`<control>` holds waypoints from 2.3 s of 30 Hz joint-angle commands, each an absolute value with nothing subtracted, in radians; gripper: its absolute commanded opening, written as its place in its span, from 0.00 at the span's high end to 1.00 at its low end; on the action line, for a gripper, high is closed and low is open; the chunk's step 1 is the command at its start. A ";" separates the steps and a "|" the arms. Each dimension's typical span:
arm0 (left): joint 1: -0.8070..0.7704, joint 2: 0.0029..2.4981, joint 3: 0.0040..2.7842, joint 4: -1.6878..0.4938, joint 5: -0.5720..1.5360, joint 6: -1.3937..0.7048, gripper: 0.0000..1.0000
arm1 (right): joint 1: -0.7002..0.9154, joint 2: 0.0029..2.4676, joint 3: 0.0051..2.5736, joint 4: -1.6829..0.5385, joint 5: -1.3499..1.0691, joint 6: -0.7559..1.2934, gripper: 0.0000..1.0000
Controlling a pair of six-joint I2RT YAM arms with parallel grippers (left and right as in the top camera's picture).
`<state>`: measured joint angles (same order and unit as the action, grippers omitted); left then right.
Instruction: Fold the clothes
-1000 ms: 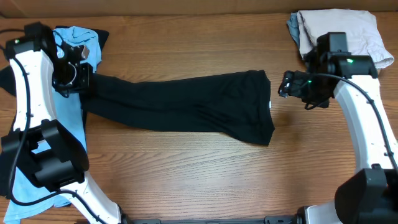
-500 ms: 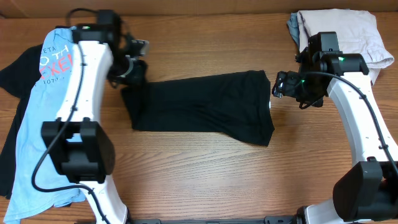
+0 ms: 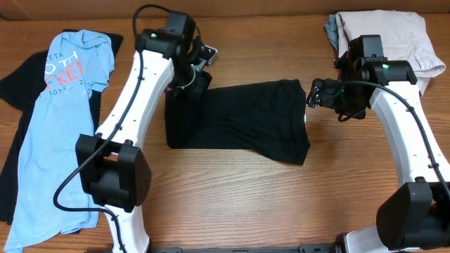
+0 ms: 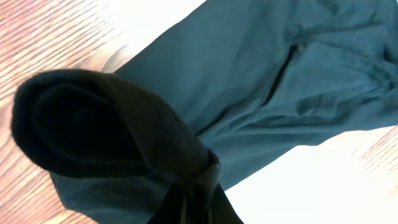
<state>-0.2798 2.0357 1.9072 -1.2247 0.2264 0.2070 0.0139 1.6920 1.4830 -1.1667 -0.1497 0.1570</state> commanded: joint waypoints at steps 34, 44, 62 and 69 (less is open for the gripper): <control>-0.381 2.078 1.785 -1.129 0.211 0.396 0.03 | 0.016 1.711 1.496 -1.145 -0.151 0.159 0.05; -0.426 2.183 1.769 -1.095 0.173 0.503 0.21 | 0.016 1.725 1.491 -1.138 -0.151 0.159 0.05; -0.453 2.206 1.717 -1.039 0.176 0.521 0.35 | 0.016 1.726 1.491 -1.133 -0.150 0.159 0.05; -0.456 2.205 1.687 -1.011 0.143 0.499 0.66 | 0.016 1.726 1.491 -1.134 -0.150 0.159 0.05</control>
<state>-0.4496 2.1998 1.6962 -1.0138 0.1646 0.5072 0.0139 1.7264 1.4830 -1.1381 -0.1501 0.1570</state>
